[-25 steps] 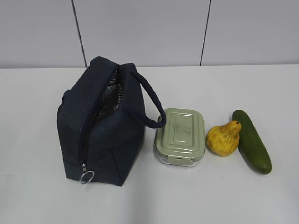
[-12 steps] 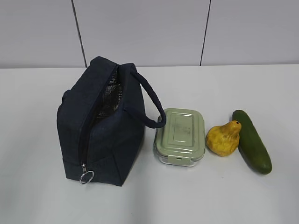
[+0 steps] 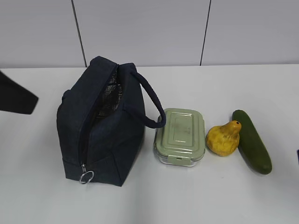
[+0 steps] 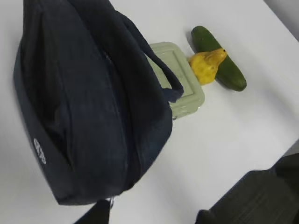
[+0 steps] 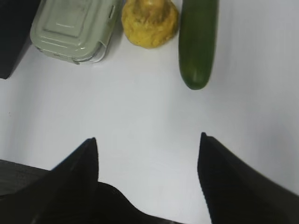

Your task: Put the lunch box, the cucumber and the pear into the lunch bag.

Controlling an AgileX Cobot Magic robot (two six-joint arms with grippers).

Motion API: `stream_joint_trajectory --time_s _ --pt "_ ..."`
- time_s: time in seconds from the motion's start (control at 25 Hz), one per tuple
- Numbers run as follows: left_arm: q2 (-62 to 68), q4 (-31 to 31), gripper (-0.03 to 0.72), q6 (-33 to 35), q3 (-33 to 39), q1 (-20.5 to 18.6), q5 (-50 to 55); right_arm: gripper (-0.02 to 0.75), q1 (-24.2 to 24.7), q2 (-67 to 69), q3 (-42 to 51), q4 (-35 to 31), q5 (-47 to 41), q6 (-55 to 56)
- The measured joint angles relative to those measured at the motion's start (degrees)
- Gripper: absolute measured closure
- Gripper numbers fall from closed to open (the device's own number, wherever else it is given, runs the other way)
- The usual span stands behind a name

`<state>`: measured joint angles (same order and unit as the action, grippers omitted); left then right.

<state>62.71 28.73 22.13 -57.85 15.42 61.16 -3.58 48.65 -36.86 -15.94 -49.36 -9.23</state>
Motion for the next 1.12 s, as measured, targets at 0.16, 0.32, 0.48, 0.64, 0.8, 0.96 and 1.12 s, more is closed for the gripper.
stream_joint_trajectory --time_s 0.16,0.32,0.48,0.64,0.8,0.96,1.12 --pt "7.83 0.87 0.346 2.13 -1.88 0.06 -4.22 0.221 0.0 10.39 -3.15 -2.06 4.04 -3.64" --pt "13.9 1.68 0.346 4.72 -3.5 -0.66 -6.32 0.221 0.0 17.32 -7.2 -2.06 5.48 -5.14" --pt "18.09 4.68 0.346 8.99 -4.21 -6.36 -6.68 0.225 0.0 21.1 -9.81 -2.06 6.49 -5.47" --pt "20.05 9.79 0.346 14.23 -4.64 -10.89 -6.45 0.246 1.13 22.9 -10.78 -2.53 6.61 -5.47" --pt "21.8 11.39 0.346 16.49 -4.76 -10.67 -6.39 0.253 3.68 25.32 -11.65 -3.0 6.7 -6.43" --pt "21.81 12.13 0.346 17.32 -4.76 -10.69 -4.66 0.253 5.22 27.7 -13.05 -5.56 6.7 -9.46" --pt "21.81 13.58 0.346 18.35 -4.76 -10.65 -2.81 0.253 5.69 30.86 -13.71 -8.86 6.7 -12.1"
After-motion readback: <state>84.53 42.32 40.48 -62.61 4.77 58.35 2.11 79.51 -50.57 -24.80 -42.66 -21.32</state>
